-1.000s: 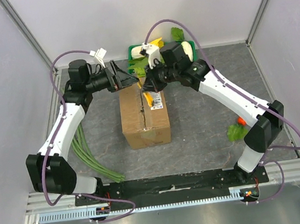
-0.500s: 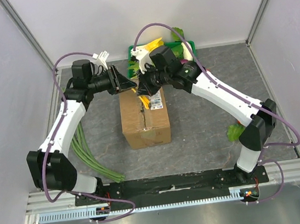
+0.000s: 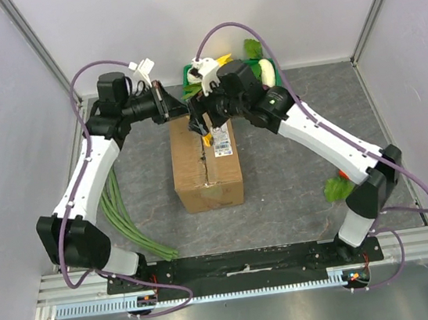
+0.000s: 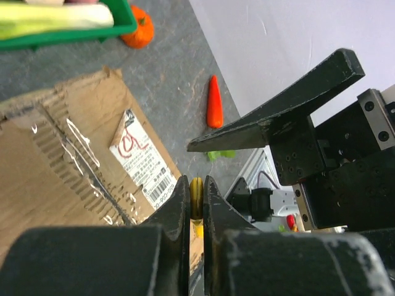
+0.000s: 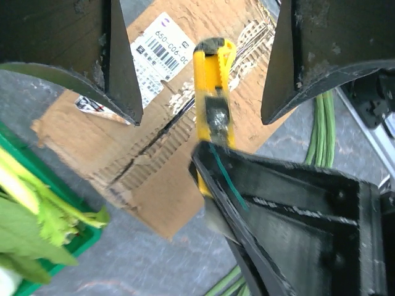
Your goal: Unpack the express box
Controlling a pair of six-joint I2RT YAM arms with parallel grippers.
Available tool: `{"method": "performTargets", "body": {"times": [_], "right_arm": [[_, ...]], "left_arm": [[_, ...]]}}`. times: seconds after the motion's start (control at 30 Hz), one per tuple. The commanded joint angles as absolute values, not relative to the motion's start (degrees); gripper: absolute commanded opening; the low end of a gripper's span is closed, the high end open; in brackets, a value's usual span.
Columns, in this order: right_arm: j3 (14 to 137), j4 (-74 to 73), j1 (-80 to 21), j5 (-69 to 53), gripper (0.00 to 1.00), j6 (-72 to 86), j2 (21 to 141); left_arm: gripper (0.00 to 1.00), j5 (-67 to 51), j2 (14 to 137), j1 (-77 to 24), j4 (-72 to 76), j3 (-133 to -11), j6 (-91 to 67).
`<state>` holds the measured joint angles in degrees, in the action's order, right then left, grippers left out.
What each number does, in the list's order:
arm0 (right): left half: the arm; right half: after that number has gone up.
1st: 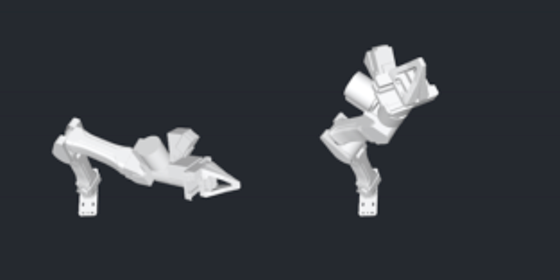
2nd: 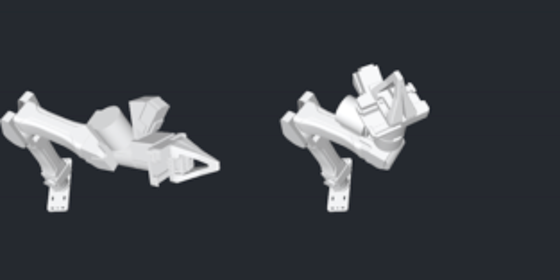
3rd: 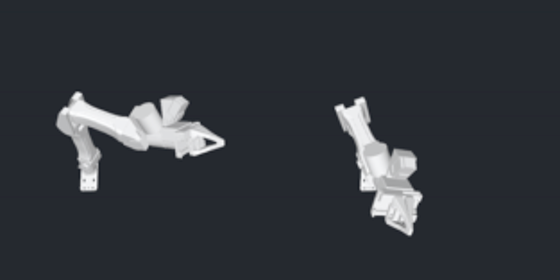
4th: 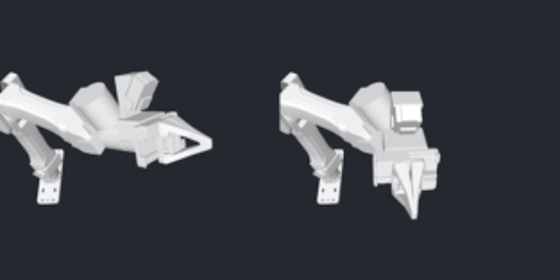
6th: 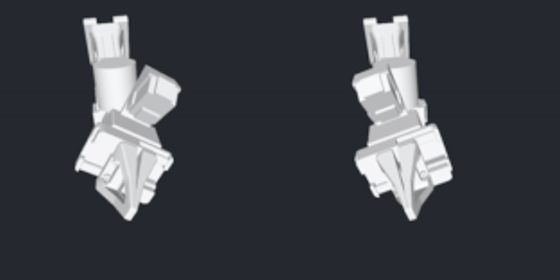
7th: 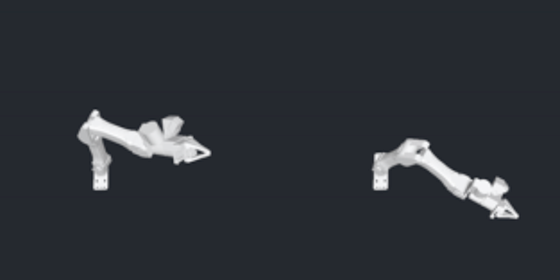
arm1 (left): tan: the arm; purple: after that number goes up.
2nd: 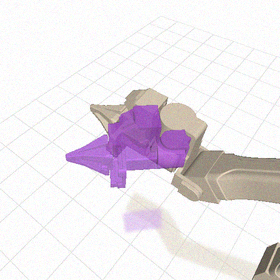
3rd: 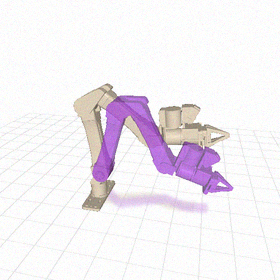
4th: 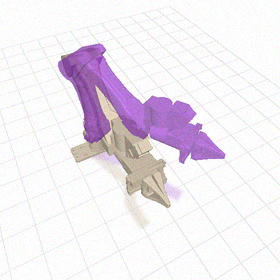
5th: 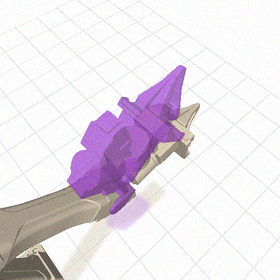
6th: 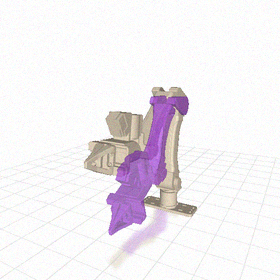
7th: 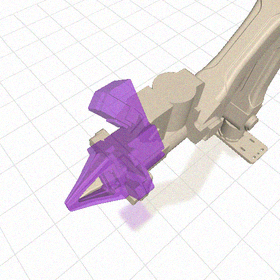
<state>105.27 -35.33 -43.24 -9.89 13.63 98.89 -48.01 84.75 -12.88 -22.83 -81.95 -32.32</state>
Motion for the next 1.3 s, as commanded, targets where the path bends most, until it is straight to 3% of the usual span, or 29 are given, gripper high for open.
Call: {"method": "performTargets", "body": {"times": [0.0,0.23,0.4,0.63,0.87,1.03,1.27], "right_arm": [[100.83,-22.54,-42.98,-2.30,0.85,18.88,89.50],[84.49,2.69,-37.89,-6.84,0.89,37.33,80.34],[80.95,19.37,-37.09,-13.43,0.92,45.08,78.92],[78.93,29.87,-35.95,-16.34,0.94,55.71,80.15],[82.97,35.93,-35.95,-21.89,0.75,64.94,85.51],[81.30,40.87,-36.03,-21.01,0.68,67.06,85.43],[82.09,42.36,-36.04,-21.44,0.41,69.17,86.22]], "left_arm": [[0.02,-45.71,84.55,-12.92,-22.68,-89.73,-32.42],[0.02,-38.07,80.78,-12.92,-5.82,-90.62,-48.57],[0.02,-35.16,78.58,-13.27,15.93,-85.62,-62.19],[0.02,-29.71,75.85,-15.20,25.12,-82.80,-63.81],[0.02,-26.55,73.22,-16.87,33.30,-77.96,-66.80],[0.02,-22.95,70.75,-19.15,35.77,-74.19,-63.73],[0.02,-19.78,69.17,-22.06,38.58,-70.40,-60.56]]}}
